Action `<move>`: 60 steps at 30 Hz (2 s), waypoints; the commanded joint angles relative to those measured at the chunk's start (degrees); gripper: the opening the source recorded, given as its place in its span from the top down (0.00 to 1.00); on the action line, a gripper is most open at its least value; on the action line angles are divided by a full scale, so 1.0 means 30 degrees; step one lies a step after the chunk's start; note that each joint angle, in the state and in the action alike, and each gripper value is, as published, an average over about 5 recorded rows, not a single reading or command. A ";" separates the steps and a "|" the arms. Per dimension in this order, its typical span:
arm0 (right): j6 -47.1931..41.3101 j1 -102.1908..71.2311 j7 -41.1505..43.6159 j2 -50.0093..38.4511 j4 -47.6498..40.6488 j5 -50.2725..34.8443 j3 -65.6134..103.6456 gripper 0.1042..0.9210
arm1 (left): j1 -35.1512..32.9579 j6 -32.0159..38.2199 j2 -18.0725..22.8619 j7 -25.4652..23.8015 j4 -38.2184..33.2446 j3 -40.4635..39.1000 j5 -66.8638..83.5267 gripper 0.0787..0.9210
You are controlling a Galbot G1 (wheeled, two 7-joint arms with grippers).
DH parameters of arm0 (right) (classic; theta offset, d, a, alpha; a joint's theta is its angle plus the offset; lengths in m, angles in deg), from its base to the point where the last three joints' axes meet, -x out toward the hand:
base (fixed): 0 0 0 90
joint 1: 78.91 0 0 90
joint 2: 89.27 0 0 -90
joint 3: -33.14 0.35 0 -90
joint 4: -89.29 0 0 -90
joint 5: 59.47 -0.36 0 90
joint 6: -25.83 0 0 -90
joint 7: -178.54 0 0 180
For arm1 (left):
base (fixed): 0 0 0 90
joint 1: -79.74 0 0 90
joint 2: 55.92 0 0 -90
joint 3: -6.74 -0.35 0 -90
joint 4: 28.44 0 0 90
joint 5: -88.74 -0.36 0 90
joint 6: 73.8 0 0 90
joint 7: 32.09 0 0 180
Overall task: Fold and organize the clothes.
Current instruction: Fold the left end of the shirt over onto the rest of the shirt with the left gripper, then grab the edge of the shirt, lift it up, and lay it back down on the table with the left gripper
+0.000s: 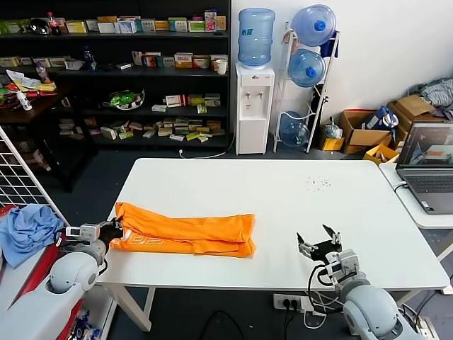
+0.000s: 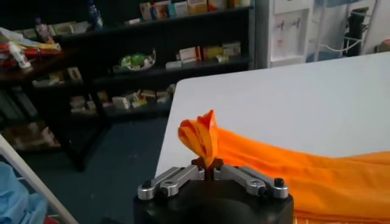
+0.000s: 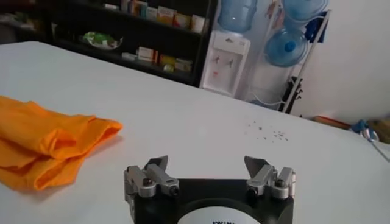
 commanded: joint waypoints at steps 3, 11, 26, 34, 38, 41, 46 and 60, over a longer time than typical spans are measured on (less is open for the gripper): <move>0.0877 0.0055 -0.0229 0.0498 -0.0495 0.1037 0.0122 0.12 | -0.0244 -0.1043 0.1289 0.1980 -0.4791 -0.1805 0.2006 0.94; 0.1066 -0.0071 -0.0198 0.1021 -0.1018 0.1502 0.0426 0.12 | 0.1295 -0.1422 0.3611 0.3412 -0.5192 -0.5149 0.3958 0.94; 0.0990 0.0836 -0.0112 0.1557 -0.2267 0.1577 0.0088 0.12 | 0.3881 -0.1436 0.8534 0.4995 -0.2120 -0.7867 0.4293 0.94; 0.1067 0.1356 -0.0129 0.1844 -0.2872 0.1709 -0.0183 0.12 | 0.4543 -0.0404 1.0552 0.5555 -0.0311 -0.8343 0.3741 0.94; 0.1080 0.1629 -0.0140 0.1870 -0.3125 0.1748 -0.0425 0.12 | 0.4671 0.0221 1.0801 0.5426 0.0228 -0.8321 0.3885 0.90; 0.1076 0.1836 -0.0145 0.1885 -0.3344 0.1775 -0.0606 0.12 | 0.4487 0.0346 1.0611 0.5301 -0.0230 -0.8337 0.4258 0.80; 0.0973 0.2129 -0.0179 0.1950 -0.3515 0.1784 -0.0875 0.12 | 0.3859 0.1291 1.0169 0.4922 -0.1439 -0.8038 0.4555 0.64; 0.2470 0.1934 0.1816 0.1712 -0.4050 0.3241 -0.0699 0.12 | 0.1242 0.1444 0.1769 -0.1019 -0.3443 -0.4595 0.2127 0.16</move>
